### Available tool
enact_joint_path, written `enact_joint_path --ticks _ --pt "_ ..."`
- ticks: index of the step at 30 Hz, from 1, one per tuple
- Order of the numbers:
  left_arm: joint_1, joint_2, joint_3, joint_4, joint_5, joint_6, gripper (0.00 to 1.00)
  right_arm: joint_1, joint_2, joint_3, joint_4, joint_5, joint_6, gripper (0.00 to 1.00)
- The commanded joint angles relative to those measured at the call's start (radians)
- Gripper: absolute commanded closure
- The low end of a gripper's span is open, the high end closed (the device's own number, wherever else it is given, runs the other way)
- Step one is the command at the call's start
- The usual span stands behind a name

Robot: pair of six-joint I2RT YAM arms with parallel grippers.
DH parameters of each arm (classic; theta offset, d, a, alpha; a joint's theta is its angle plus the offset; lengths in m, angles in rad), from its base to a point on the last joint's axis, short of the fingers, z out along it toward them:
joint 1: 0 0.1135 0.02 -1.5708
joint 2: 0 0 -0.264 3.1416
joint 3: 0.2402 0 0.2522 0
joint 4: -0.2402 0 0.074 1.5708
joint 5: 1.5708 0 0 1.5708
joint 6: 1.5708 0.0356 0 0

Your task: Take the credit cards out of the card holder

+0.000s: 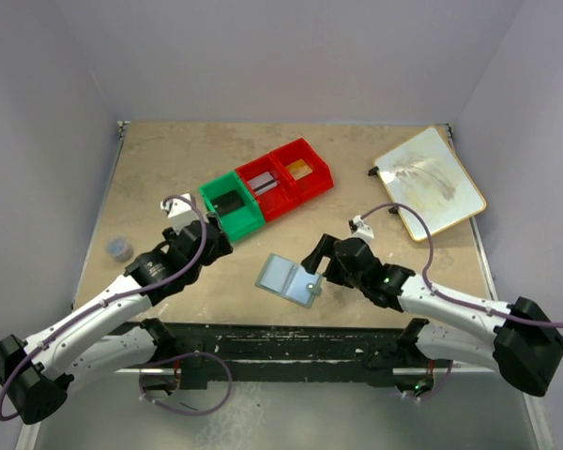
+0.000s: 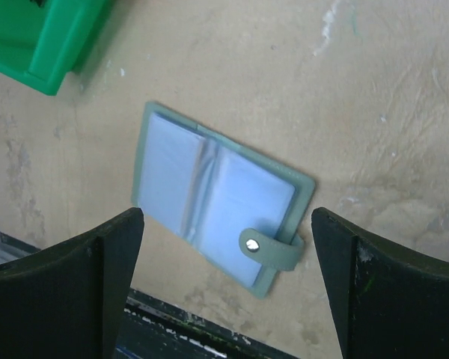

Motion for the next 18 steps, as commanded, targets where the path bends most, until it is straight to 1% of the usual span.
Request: enact_joint_path --ticks 1,4,6,8,14,18 --pt "0.002 -0.005 0.020 0.026 -0.010 0.012 0.24 -0.001 -0.038 -0.034 -0.026 -0.035 0.146 0.04" --pt "0.002 -0.006 0.028 0.018 -0.012 0.009 0.24 -0.001 -0.026 -0.051 -0.050 -0.064 0.157 0.04" --pt "0.003 -0.004 0.036 0.006 -0.018 0.006 0.24 -0.001 -0.010 -0.065 -0.023 -0.099 0.159 0.05" --pt "0.002 -0.007 0.055 -0.031 -0.063 -0.022 0.24 -0.001 0.013 -0.070 -0.007 -0.120 0.178 0.05" --pt "0.002 -0.054 0.098 -0.107 -0.201 -0.055 0.24 -0.015 0.127 -0.082 0.165 -0.180 0.169 0.07" --pt "0.003 -0.083 0.119 -0.135 -0.259 -0.074 0.24 -0.036 0.238 -0.027 0.171 -0.173 0.129 0.08"
